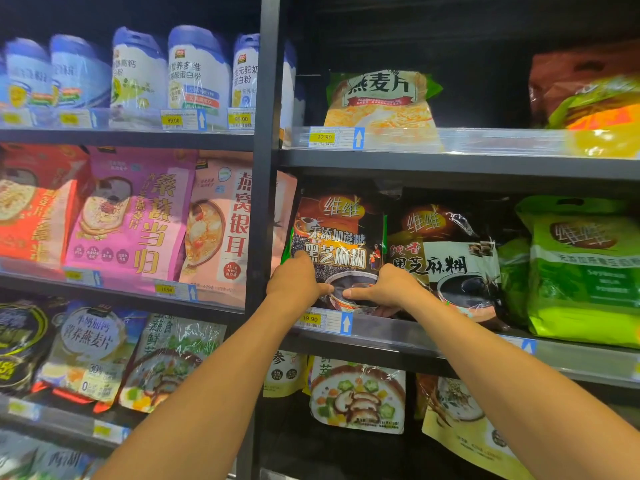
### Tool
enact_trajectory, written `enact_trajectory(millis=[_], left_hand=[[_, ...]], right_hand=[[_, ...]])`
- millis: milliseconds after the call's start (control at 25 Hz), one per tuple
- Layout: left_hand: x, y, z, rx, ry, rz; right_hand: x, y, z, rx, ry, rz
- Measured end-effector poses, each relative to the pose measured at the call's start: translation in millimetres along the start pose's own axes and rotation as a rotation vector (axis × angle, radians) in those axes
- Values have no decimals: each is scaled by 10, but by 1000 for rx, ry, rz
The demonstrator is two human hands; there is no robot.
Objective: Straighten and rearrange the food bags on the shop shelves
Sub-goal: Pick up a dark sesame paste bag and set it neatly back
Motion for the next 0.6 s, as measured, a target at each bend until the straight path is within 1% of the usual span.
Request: enact_trajectory(millis=[200, 280, 400, 520, 600], left_hand=[[-11, -42, -51, -45, 24, -40], [-16, -75, -78, -67, 47, -58], [-15, -130, -159, -102, 84, -48], [-22, -220, -309, -112, 150, 3], [-41, -306, -431, -61, 215, 45]], right_hand=[[-9, -28, -86, -24, 17, 45], [-5, -62, -138, -49, -13, 32], [24, -110, -204, -43, -37, 12], [29, -158, -294, 7, -47, -71], [14, -197, -397, 72, -59, -134]])
Point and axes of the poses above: each hand's wrist, its own z-axis towards the middle knuckle, its own y-axis out of the palm, x = y × z, the point moved 4 cm from there along z, towards the middle knuckle, and after that the axes turned 3 degrees about -y, right-handed, at the moved point
